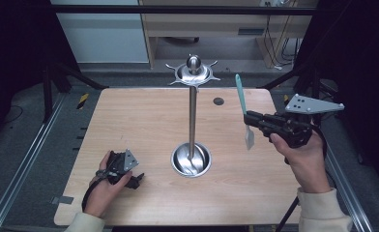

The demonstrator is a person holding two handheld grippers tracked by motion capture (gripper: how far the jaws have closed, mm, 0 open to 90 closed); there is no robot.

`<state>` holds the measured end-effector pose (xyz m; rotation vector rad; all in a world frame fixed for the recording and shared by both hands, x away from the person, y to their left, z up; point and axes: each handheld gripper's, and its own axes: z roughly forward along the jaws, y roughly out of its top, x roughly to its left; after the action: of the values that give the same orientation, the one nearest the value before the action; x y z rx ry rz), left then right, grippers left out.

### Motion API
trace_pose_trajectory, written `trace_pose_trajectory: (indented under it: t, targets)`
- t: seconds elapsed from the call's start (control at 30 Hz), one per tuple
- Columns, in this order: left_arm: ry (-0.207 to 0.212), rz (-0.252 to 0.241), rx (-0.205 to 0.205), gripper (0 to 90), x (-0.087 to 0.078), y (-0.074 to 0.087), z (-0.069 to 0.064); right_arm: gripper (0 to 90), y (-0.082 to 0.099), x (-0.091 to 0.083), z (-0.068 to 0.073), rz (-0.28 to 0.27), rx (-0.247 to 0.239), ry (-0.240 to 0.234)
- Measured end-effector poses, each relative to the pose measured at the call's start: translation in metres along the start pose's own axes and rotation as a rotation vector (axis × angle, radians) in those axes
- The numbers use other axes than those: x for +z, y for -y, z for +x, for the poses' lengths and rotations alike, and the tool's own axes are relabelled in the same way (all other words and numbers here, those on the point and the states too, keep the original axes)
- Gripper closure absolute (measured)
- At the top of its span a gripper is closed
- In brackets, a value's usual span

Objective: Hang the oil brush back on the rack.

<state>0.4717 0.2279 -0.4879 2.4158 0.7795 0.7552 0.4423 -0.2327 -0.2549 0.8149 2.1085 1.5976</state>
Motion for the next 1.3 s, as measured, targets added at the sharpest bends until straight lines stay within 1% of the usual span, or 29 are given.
trace_pose_trajectory:
  t: [0.13,0.53,0.77,0.87,1.3]
  targets:
    - [-0.001,-0.002,0.0,3.1,0.0,0.0,-0.001,82.2,0.0,0.003,0.003,0.001,-0.01,-0.015]
    - [0.0,-0.001,0.002,3.1,0.0,0.0,0.0,82.2,-0.003,0.011,0.006,0.001,-0.018,-0.052]
    - [0.004,-0.002,0.0,3.1,0.001,0.0,-0.001,82.2,-0.004,0.015,0.005,0.005,-0.016,-0.062]
    - [0.003,-0.002,0.0,3.1,0.001,0.0,-0.001,82.1,-0.005,0.017,0.004,0.009,-0.008,-0.068]
    - [0.002,-0.001,0.002,3.1,0.001,0.0,-0.001,82.1,-0.006,0.019,0.003,0.014,-0.003,-0.081]
